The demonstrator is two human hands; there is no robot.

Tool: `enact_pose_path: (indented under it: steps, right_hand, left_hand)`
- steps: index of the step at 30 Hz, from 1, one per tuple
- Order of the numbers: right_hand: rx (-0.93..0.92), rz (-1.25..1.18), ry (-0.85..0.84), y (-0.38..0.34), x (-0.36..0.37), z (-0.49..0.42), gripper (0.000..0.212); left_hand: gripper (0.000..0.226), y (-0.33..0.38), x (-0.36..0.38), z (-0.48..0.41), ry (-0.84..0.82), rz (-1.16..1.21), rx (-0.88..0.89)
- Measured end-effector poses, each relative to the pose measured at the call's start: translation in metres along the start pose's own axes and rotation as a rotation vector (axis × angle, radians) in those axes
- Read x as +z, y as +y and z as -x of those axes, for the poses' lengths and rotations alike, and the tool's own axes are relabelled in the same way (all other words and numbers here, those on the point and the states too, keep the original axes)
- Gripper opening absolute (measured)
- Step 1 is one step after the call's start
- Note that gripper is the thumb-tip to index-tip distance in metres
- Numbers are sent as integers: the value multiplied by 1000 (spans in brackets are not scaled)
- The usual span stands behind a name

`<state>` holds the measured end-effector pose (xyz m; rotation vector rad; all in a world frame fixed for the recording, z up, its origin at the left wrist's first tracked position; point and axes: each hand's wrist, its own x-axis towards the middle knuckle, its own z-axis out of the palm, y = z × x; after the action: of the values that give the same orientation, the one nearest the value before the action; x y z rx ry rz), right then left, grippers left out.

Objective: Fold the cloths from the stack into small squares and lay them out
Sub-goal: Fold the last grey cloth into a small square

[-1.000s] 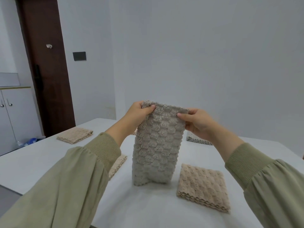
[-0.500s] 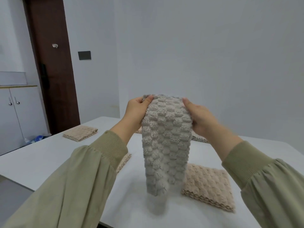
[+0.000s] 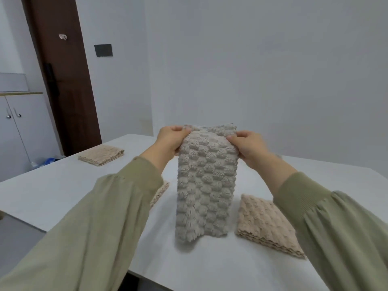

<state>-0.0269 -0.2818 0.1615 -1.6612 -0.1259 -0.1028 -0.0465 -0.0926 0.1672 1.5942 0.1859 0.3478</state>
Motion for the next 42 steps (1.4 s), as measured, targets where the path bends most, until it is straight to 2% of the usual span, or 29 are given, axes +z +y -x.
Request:
enact_pose_path:
  steps: [2, 4, 7, 9, 11, 13, 15, 20, 25, 27, 29, 33, 42]
  right_hand:
    - [-46, 275, 112, 22, 6, -12, 53]
    - [-94, 544, 78, 54, 7, -16, 65]
    - [-203, 874, -75, 98, 6, -11, 59]
    - [-244, 1031, -208, 116, 9, -5, 53]
    - [-225, 1115, -353, 126, 13, 1, 54]
    - [-161, 1234, -552, 129, 14, 6, 61]
    - [-116, 1364, -673, 128, 13, 8, 67]
    - [-154, 1394, -583, 127, 10, 9, 57]
    - [-195, 1262, -477, 118, 13, 27, 54]
    - [-197, 1310, -565, 120, 11, 39, 60]
    - [-168, 1459, -687, 127, 8, 49, 69]
    - [-154, 1597, -728, 129, 5, 49, 72]
    - [-84, 1608, -821, 106, 4, 40, 72]
  left_hand:
    - [57, -23, 12, -7, 77, -285, 76]
    - [58, -51, 21, -1, 56, -599, 190]
    - [52, -97, 24, 8, -181, -965, 298]
    - [51, -127, 19, 8, -373, -1162, 294]
    - [54, -152, 12, 6, -496, -1288, 255]
    - [54, -166, 7, 9, -503, -1313, 219]
    - [53, -171, 8, 14, -442, -1301, 223]
    - [52, -164, 17, 29, -359, -1295, 126]
    - [52, -160, 20, 47, -316, -1286, 82]
    - [52, -157, 14, 52, -323, -1315, 108]
    - [57, -156, 7, 57, -387, -1385, 123]
    - [67, -158, -5, 61, -510, -1405, 117]
    - [63, -155, -1, 65, -443, -1271, 72]
